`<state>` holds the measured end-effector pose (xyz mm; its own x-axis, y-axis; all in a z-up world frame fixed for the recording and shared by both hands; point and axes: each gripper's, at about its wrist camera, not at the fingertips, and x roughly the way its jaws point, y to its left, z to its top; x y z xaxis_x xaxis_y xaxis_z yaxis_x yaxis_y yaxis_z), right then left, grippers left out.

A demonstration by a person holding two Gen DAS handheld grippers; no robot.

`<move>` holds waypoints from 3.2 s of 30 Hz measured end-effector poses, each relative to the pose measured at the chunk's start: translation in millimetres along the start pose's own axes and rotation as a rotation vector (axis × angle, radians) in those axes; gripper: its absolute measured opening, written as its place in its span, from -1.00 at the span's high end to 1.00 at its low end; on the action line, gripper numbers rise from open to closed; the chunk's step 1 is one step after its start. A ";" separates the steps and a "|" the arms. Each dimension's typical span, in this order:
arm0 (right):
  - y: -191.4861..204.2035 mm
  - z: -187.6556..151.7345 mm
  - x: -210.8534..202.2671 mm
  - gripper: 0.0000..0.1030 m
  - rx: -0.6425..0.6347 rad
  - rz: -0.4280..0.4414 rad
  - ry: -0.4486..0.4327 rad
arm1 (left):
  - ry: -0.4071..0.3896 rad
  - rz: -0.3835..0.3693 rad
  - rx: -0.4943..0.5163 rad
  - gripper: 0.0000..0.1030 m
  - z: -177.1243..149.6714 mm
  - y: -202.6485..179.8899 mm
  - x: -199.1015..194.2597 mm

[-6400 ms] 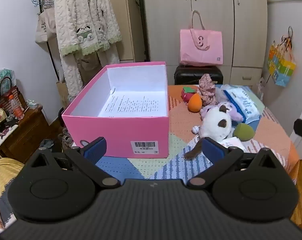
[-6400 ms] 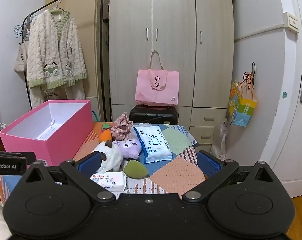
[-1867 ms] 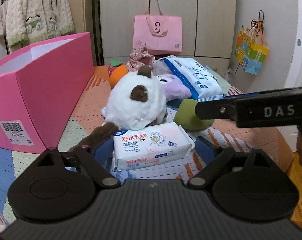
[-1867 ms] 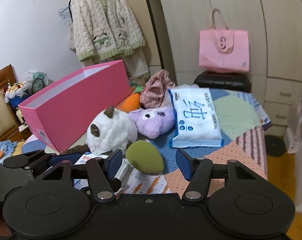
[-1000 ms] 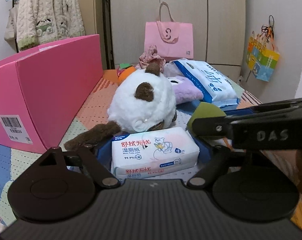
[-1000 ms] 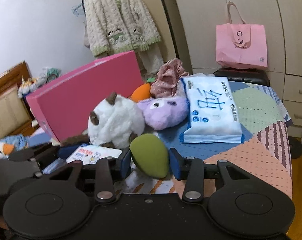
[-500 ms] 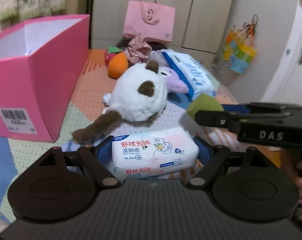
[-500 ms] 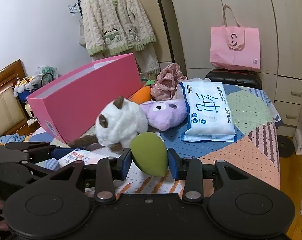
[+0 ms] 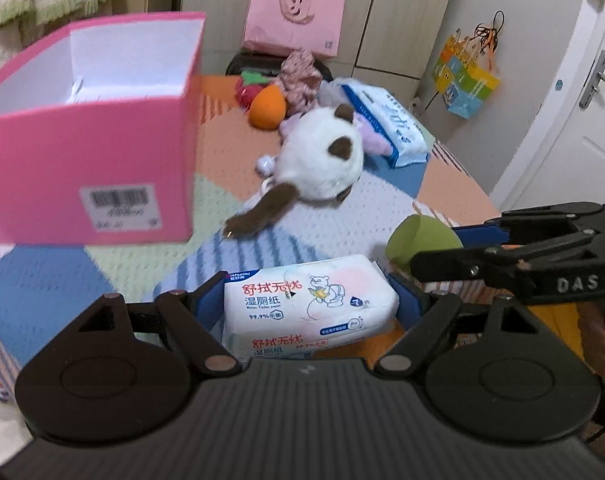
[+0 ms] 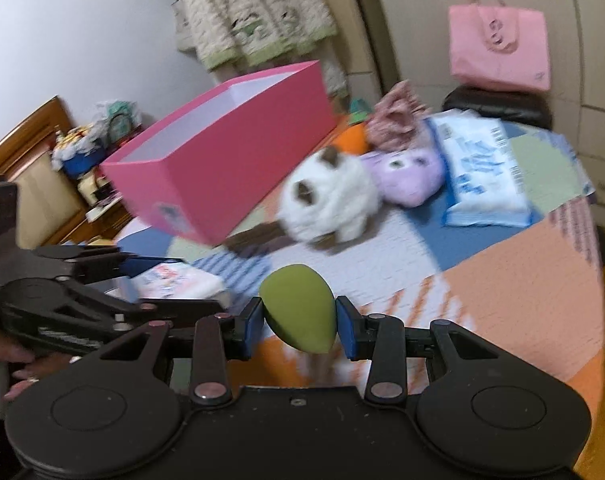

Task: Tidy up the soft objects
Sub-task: 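Carry the wipes pack and green sponge over the pink box with both grippers, then open both grippers to drop the wipes pack and sponge into the box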

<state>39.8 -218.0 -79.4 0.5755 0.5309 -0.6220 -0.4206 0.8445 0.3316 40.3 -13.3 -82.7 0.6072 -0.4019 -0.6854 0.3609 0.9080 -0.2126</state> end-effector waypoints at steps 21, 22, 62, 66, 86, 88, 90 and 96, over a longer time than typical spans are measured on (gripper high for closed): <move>91.0 54.5 -1.2 0.14 -0.141 0.126 0.000 | 0.002 -0.046 0.056 -0.60 42.5 63.0 -91.5; 92.8 60.2 -0.6 0.14 -0.147 0.128 -0.008 | -0.004 -0.042 0.060 -0.60 47.2 66.5 -94.8; 122.4 208.4 197.0 0.13 -0.826 0.029 0.368 | 0.320 0.027 0.359 -0.60 174.4 162.6 43.4; 122.9 209.0 214.3 0.13 -0.867 0.046 0.413 | 0.332 0.026 0.420 -0.61 171.6 158.4 44.5; 116.8 200.7 196.9 -0.25 -0.754 0.112 0.350 | 0.225 0.073 0.424 -0.73 164.4 144.4 -1.4; 118.0 202.6 186.3 -0.25 -0.715 0.097 0.332 | 0.209 0.082 0.405 -0.73 162.8 140.6 -15.3; 118.8 205.9 173.6 -0.25 -0.663 0.087 0.312 | 0.189 0.093 0.399 -0.74 160.4 135.3 -29.7; 125.8 204.1 134.9 -0.25 -0.606 0.043 0.228 | 0.137 0.115 0.378 -0.78 154.8 118.4 -63.7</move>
<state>207.7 -25.7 23.2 0.4142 0.4785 -0.7742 -0.7997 0.5976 -0.0585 153.9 101.5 43.5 0.5683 -0.2579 -0.7814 0.5462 0.8285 0.1237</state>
